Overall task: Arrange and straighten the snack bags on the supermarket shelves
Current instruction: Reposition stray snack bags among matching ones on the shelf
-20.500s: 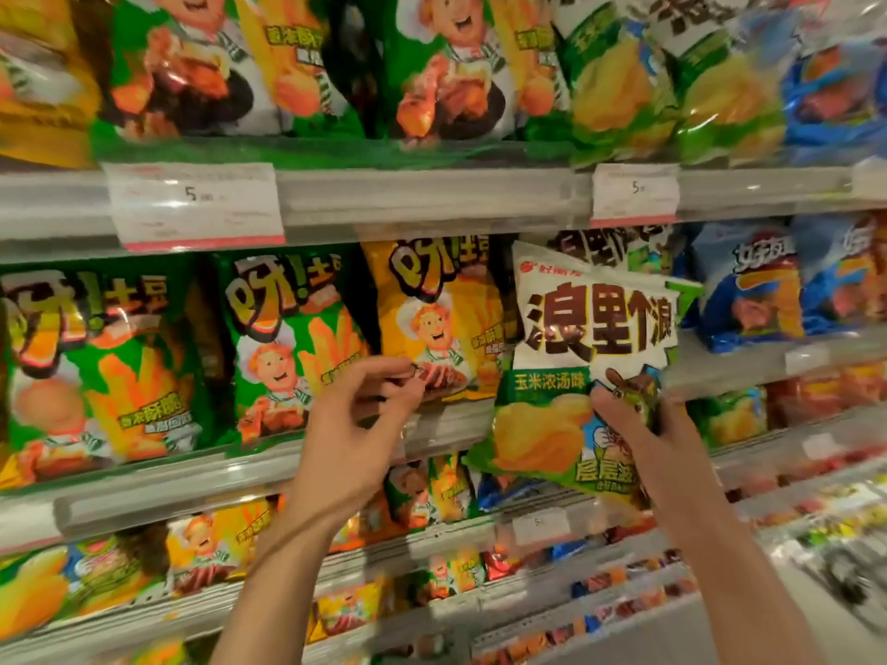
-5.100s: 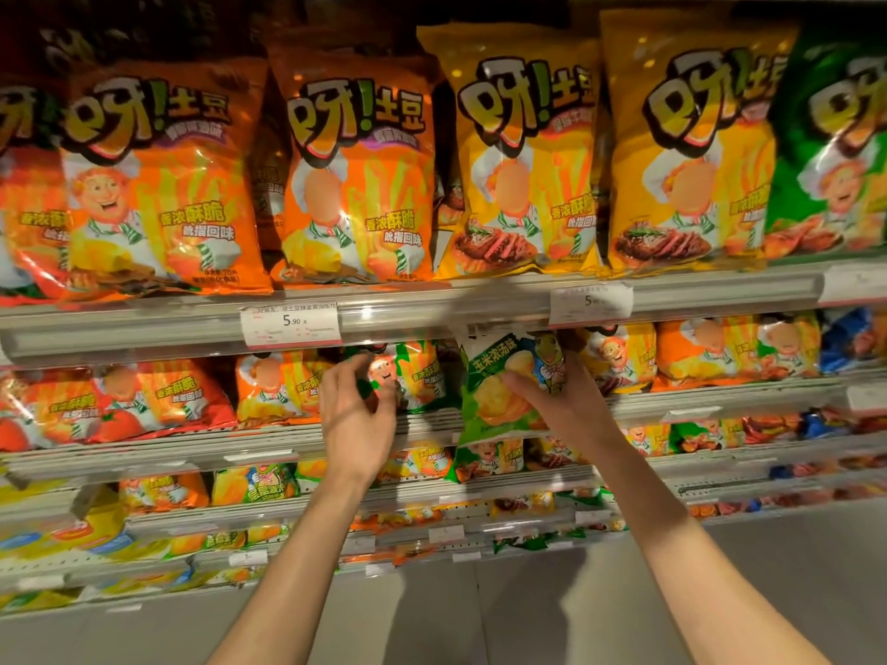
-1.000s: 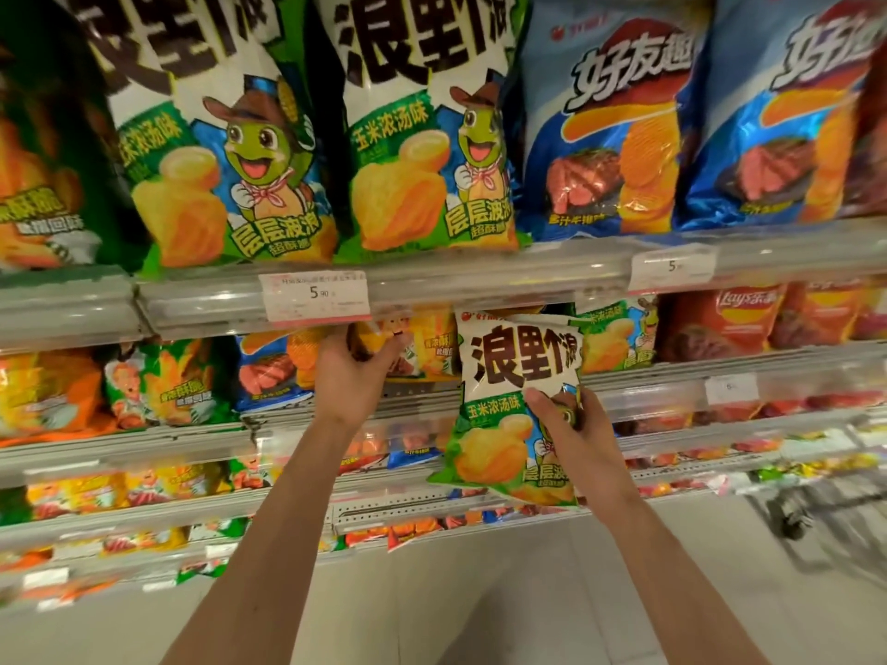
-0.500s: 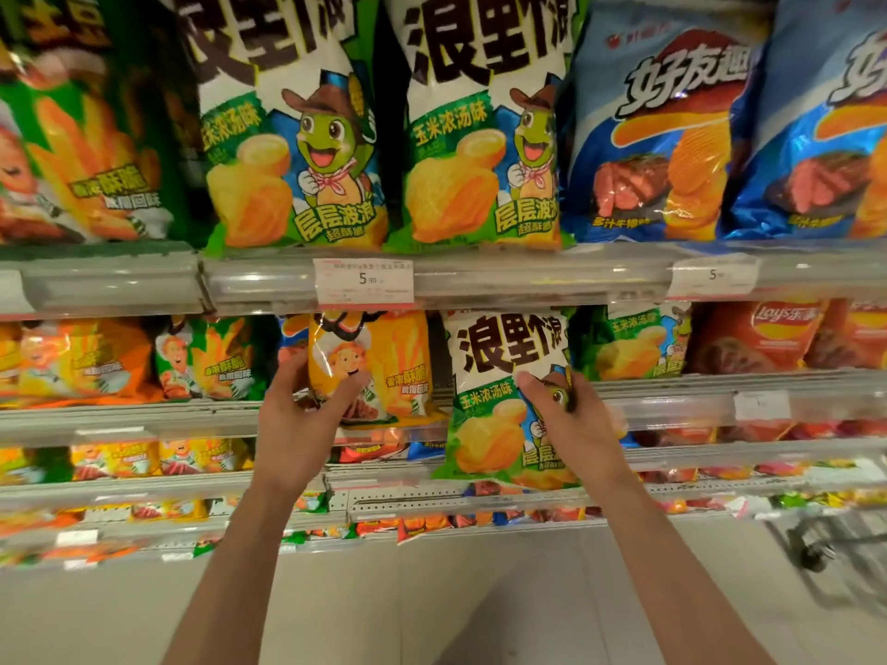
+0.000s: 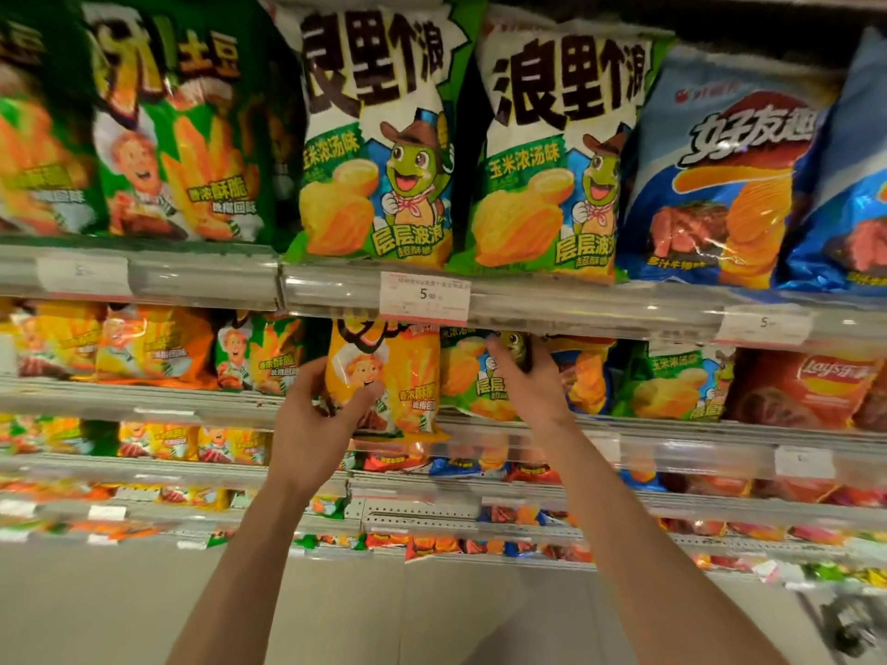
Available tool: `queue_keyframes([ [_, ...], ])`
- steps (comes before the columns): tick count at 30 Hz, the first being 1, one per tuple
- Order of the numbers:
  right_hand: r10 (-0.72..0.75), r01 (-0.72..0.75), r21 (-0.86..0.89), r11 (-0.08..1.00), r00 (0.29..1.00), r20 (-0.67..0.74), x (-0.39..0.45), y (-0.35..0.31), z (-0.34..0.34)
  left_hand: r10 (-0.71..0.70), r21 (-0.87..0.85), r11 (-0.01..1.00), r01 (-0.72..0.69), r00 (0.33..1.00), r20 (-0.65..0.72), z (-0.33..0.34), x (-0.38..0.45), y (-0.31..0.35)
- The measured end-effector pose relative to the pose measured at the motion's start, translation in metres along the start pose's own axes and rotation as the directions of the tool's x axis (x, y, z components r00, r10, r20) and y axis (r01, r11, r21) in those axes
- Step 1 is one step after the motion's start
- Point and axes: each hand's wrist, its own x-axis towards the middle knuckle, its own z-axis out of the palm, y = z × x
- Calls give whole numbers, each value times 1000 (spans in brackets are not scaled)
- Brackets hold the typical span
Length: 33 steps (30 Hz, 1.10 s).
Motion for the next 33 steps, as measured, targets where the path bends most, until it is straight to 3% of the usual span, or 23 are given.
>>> queue_keyframes([
  [5, -9, 11, -32, 999, 997, 83, -5, 15, -7, -20, -33, 999, 20, 1000, -2, 5, 1, -6],
  [12, -95, 99, -51, 994, 992, 80, 9, 7, 4, -5, -43, 999, 2, 998, -65, -6, -3, -6],
  [18, -118, 162, -329, 930, 982, 150, 4, 21, 8, -25, -46, 999, 22, 997, -69, -7, -6, -13],
  [22, -85, 131, -297, 946, 983, 161, 2, 26, -3, -23, -46, 999, 21, 999, -44, -11, -9, -17],
  [29, -134, 132, -118, 984, 991, -6, -32, 27, -13, -66, -53, 997, 64, 997, -46, -22, -28, -17],
  [33, -81, 116, -118, 986, 959, 270, -61, 18, 0, -111, -77, 991, 110, 994, -16, -32, -43, -22],
])
